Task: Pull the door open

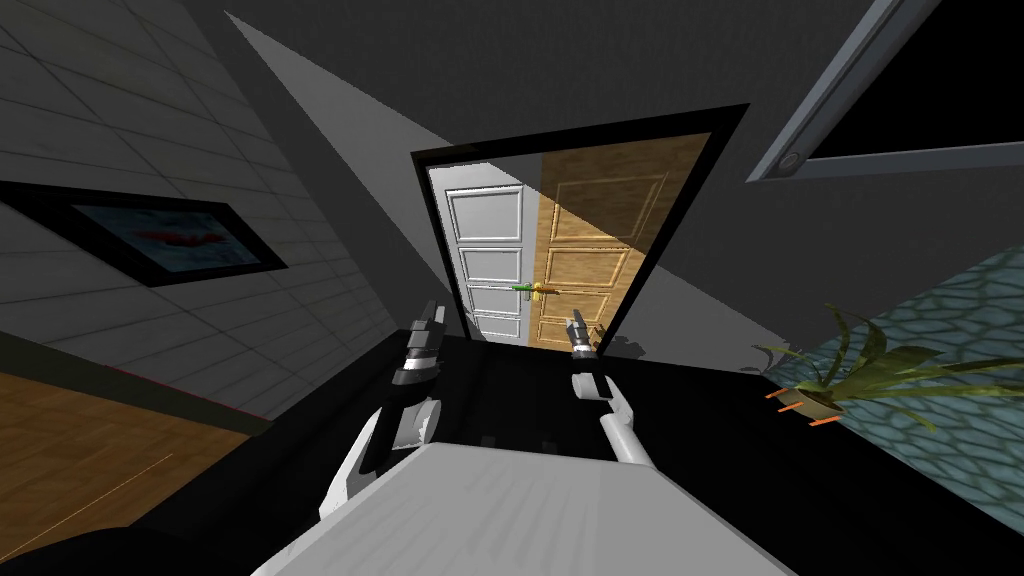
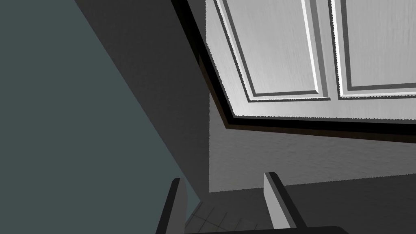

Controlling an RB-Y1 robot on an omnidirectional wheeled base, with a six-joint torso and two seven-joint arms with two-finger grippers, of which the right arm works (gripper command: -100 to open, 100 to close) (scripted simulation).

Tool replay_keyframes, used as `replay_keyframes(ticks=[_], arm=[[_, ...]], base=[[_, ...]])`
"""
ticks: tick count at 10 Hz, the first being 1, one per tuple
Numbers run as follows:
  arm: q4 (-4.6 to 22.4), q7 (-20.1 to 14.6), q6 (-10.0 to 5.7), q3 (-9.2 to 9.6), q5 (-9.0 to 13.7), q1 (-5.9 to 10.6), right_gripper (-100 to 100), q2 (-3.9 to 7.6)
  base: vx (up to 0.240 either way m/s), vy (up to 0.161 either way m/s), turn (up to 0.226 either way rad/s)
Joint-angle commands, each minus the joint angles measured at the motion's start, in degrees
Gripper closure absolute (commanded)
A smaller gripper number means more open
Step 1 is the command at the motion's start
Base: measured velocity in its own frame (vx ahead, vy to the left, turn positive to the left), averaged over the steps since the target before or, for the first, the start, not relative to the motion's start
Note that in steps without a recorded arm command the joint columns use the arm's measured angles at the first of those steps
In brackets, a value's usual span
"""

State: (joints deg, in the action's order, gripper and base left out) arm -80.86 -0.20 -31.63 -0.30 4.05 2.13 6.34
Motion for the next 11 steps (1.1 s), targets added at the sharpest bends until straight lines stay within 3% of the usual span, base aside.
replay_keyframes(ticks=[1, 3, 6, 9, 10, 11], arm=[[1.6, 0.12, 0.03, -0.13, 0.28, 0.77, -100, 0.15], [5.27, 0.46, 0.19, -0.49, 1.18, 3.09, -100, 0.53], [7.75, 0.63, 0.27, -0.67, 1.62, 4.25, -100, 0.72], [13.17, 1.13, 0.5, -1.19, 2.93, 7.66, -100, 1.24], [13.78, 1.13, 0.5, -1.19, 2.93, 7.66, -100, 1.24], [15.45, 1.29, 0.58, -1.36, 3.37, 8.79, -100, 1.41]], base=[[0.065, 0.017, 0.003], [0.069, 0.02, 0.009], [0.061, 0.014, 0.005], [0.07, 0.015, 0.01], [0.072, 0.01, 0.004], [0.062, 0.012, 0.004]])
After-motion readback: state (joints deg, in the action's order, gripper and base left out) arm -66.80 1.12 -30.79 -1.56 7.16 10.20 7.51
